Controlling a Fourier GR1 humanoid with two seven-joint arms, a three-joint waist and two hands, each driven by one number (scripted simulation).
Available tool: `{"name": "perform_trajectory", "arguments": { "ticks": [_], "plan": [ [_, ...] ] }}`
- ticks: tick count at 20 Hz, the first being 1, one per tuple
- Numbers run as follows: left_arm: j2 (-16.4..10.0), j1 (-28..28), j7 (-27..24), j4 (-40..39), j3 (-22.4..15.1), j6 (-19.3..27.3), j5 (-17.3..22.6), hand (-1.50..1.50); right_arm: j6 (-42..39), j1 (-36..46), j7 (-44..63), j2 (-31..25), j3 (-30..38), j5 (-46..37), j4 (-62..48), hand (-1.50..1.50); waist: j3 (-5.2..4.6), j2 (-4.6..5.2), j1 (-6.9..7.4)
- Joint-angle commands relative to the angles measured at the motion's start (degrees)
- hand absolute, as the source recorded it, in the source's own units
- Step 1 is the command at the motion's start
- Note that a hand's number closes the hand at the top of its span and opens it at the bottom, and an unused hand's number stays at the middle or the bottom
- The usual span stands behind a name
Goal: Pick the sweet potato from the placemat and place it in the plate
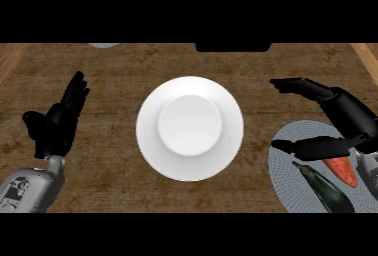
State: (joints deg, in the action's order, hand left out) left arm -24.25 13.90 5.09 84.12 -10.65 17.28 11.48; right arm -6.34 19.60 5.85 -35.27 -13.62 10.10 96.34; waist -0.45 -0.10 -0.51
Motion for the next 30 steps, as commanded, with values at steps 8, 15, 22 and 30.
{"name": "perform_trajectory", "arguments": {
  "ticks": [8, 15, 22, 30],
  "plan": [
    [-0.02, -2.97, -1.38, 0.41, -0.40, -4.87, -1.44, 0.00, 1.38, -23.59, -26.12, -2.06, 2.58, -10.60, -7.27, -1.50, 0.48, -0.05, 0.07],
    [2.77, -0.65, -2.00, -2.94, -0.95, -3.86, -4.43, 0.00, -1.42, -18.60, -17.26, -11.09, 13.87, -7.50, 1.66, -1.50, 0.39, -0.03, 0.24],
    [3.05, 0.39, 1.43, -1.08, -1.31, -3.55, -5.13, 0.00, -13.64, -24.36, -11.60, -26.78, 15.41, -11.96, 0.45, -1.50, 0.39, -0.12, -0.16],
    [3.46, 2.13, -0.73, -5.09, 2.61, -8.15, -3.69, 0.00, -21.47, -16.53, -3.15, -24.57, 11.61, -15.72, -2.97, -1.50, 0.44, 0.25, 0.94]
  ]
}}
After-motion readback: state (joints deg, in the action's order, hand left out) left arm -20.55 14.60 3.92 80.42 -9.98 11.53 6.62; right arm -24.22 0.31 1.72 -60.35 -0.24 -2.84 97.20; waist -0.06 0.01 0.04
